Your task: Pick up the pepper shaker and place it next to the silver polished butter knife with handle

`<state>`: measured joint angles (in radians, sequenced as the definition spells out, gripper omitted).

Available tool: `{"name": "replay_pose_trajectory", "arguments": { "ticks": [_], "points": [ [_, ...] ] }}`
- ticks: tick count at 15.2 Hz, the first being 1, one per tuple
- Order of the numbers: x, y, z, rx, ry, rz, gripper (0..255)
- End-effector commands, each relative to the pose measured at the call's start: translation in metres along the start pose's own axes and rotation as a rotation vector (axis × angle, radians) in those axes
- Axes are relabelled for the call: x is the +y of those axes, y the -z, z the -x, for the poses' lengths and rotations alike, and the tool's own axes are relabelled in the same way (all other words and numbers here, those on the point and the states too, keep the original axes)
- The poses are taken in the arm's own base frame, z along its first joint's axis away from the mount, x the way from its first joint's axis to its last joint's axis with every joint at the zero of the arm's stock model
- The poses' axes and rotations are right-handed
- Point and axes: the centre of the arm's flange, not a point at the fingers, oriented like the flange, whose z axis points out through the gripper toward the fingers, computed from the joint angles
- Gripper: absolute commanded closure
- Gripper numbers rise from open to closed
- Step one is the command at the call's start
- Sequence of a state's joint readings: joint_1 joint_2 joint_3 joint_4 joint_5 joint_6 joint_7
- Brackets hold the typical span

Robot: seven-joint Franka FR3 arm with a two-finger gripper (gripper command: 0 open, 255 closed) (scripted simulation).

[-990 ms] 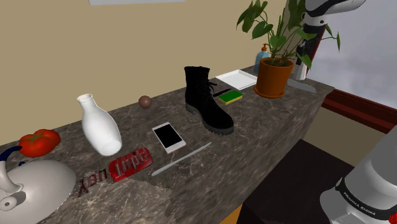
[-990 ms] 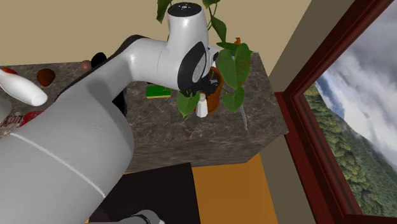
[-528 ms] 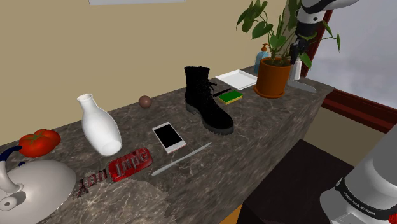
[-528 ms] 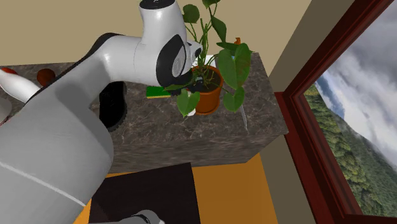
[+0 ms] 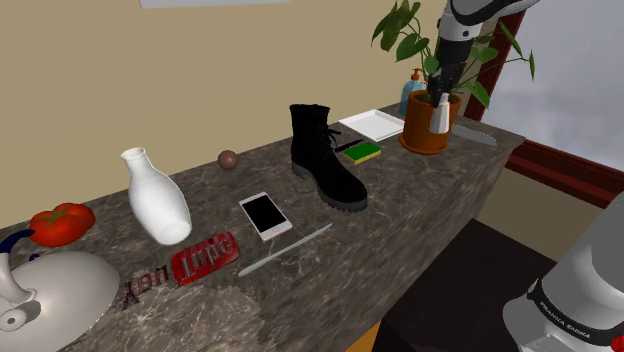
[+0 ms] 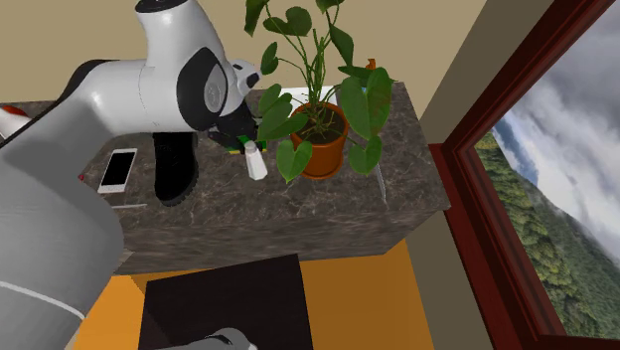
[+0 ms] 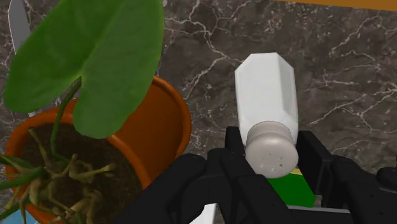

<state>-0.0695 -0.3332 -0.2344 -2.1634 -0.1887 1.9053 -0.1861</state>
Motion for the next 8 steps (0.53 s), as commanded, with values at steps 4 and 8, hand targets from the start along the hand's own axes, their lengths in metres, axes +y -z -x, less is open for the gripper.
{"name": "replay_pose_trajectory", "arguments": {
  "ticks": [4, 8],
  "points": [
    [-0.066, 0.007, -0.012, 0.000, -0.002, 0.000, 255],
    [-0.118, 0.013, -0.022, 0.000, -0.002, 0.000, 255]
  ]
}}
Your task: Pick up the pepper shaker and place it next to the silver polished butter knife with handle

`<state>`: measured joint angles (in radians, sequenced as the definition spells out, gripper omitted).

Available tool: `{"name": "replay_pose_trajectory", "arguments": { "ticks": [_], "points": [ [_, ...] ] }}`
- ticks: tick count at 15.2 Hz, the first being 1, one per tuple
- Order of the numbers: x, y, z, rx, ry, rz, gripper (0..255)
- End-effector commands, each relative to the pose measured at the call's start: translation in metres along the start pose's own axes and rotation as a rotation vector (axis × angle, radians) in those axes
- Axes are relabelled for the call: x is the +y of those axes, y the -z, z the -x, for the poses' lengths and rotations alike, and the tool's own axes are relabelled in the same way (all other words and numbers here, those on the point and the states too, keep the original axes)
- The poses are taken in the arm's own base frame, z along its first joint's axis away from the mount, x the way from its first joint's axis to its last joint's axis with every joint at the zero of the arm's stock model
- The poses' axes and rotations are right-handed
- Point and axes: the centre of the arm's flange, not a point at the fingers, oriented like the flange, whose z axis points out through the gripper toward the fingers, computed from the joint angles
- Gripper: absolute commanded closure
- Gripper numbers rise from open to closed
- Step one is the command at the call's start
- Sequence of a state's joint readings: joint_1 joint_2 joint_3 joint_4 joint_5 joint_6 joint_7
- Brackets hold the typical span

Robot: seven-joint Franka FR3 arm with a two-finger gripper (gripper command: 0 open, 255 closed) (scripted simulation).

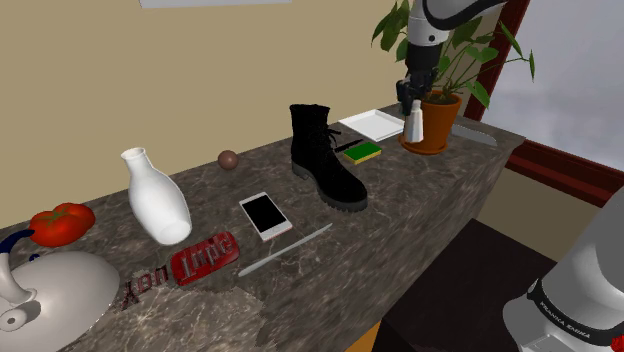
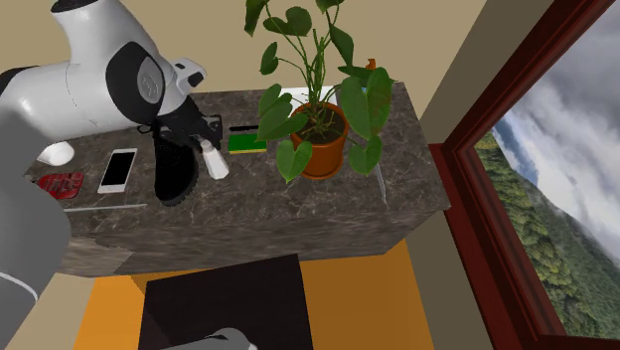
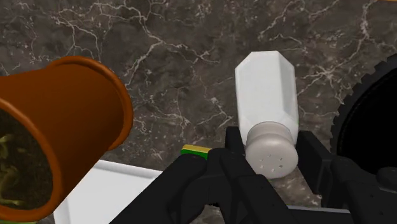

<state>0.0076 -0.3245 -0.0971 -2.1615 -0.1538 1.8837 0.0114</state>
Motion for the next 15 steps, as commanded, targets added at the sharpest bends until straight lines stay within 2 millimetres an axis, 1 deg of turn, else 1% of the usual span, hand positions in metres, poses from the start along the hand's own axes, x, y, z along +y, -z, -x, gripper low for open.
{"name": "replay_pose_trajectory", "arguments": {
  "ticks": [1, 15],
  "points": [
    [-0.025, 0.004, -0.006, 0.000, -0.001, 0.000, 255],
    [-0.206, 0.025, -0.039, 0.000, -0.001, 0.000, 255]
  ]
}}
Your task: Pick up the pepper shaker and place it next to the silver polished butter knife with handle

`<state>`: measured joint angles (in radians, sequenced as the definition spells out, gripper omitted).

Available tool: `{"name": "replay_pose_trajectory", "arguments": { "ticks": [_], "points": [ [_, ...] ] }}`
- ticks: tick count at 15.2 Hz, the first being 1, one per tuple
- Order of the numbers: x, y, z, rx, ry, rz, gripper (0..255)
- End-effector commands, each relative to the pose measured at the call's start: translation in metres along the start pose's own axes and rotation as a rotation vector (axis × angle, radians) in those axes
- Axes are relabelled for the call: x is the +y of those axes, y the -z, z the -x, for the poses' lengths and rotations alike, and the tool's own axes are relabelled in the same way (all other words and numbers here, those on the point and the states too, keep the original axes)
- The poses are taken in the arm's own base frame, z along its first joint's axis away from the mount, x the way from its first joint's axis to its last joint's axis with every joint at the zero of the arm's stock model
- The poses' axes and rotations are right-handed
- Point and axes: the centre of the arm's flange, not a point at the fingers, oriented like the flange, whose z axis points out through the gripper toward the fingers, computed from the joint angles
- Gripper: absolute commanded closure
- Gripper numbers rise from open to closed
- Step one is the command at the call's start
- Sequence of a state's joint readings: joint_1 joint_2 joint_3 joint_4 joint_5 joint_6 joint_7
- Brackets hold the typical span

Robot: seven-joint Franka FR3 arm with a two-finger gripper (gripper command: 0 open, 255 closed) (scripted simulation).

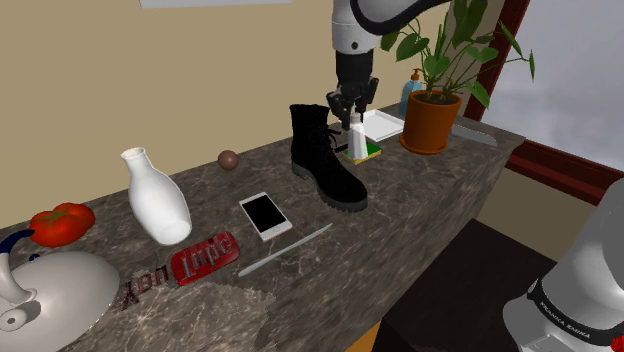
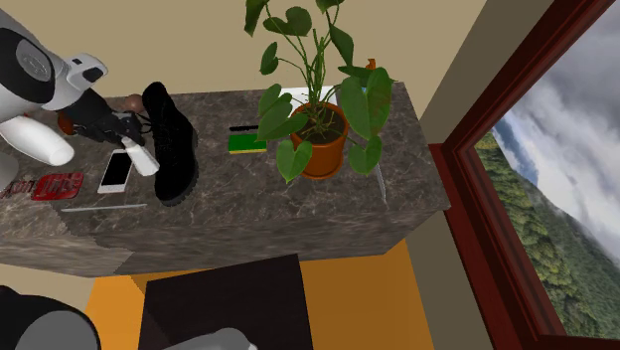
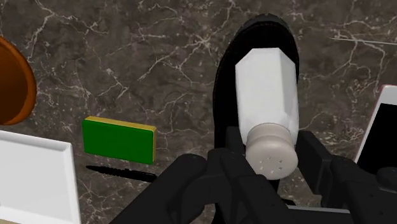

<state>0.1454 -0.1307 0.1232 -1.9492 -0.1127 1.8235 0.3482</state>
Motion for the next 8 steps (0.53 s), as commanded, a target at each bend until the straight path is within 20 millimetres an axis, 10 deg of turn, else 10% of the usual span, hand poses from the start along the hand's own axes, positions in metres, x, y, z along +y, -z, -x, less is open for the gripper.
{"name": "replay_pose_trajectory", "arguments": {
  "ticks": [1, 8],
  "points": [
    [-0.029, 0.003, -0.006, 0.000, -0.001, -0.001, 255],
    [-0.120, 0.013, -0.022, 0.000, -0.001, -0.001, 255]
  ]
}}
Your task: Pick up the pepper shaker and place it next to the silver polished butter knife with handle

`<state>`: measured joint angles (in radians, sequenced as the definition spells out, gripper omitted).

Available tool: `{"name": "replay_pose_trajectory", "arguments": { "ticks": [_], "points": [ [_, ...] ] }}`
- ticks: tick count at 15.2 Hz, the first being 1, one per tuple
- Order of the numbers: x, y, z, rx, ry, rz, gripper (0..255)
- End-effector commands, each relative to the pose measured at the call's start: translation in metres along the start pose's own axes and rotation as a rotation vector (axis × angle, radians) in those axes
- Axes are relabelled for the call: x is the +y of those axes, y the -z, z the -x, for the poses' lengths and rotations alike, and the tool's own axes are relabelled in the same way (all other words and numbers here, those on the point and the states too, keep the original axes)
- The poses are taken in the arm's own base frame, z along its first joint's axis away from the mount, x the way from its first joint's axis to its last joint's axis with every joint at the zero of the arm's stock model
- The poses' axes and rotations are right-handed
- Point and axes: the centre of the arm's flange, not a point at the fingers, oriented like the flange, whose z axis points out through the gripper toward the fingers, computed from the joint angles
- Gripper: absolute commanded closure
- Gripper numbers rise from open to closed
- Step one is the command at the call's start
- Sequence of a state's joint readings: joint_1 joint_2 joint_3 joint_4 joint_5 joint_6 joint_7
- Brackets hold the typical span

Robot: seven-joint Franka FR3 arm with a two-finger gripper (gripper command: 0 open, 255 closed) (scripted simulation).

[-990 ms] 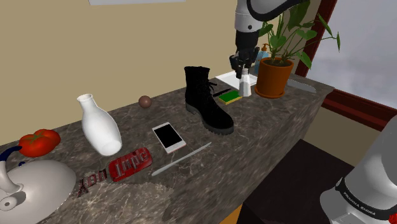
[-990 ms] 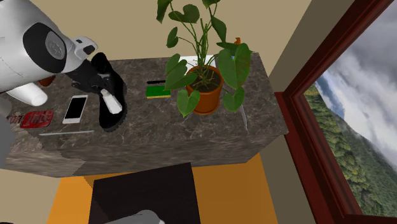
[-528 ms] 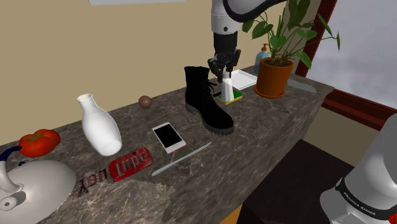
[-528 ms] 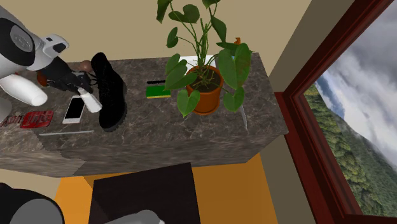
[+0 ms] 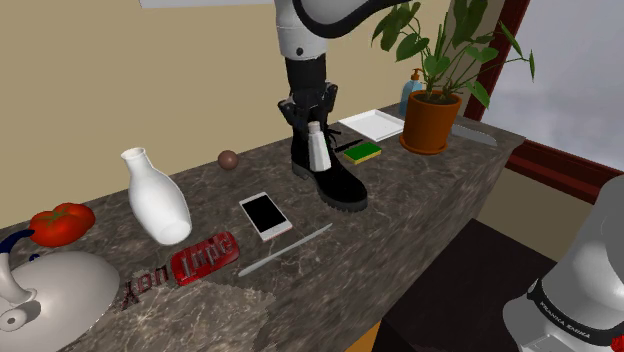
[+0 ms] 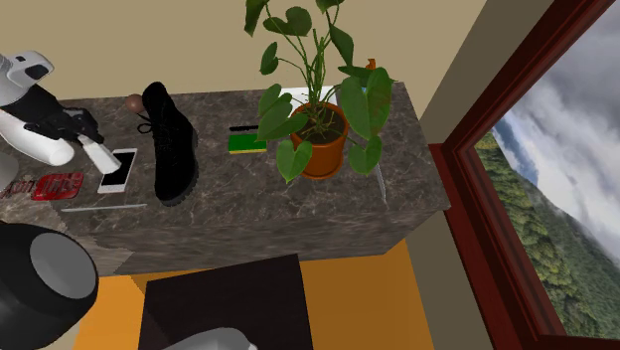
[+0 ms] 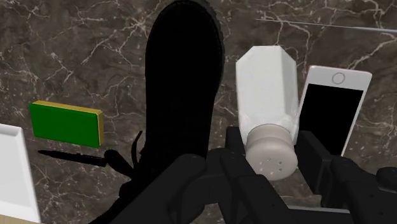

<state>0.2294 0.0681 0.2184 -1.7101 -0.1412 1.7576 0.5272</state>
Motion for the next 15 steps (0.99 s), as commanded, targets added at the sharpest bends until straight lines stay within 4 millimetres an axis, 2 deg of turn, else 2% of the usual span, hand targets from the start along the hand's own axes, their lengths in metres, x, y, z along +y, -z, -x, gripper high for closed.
{"name": "replay_pose_trajectory", "arguments": {
  "ticks": [1, 2, 15],
  "points": [
    [-0.027, 0.003, -0.003, 0.000, -0.002, -0.001, 255],
    [-0.046, 0.005, -0.007, 0.000, -0.002, -0.001, 255],
    [-0.054, -0.063, -0.004, 0.000, -0.002, -0.001, 255]
  ]
}}
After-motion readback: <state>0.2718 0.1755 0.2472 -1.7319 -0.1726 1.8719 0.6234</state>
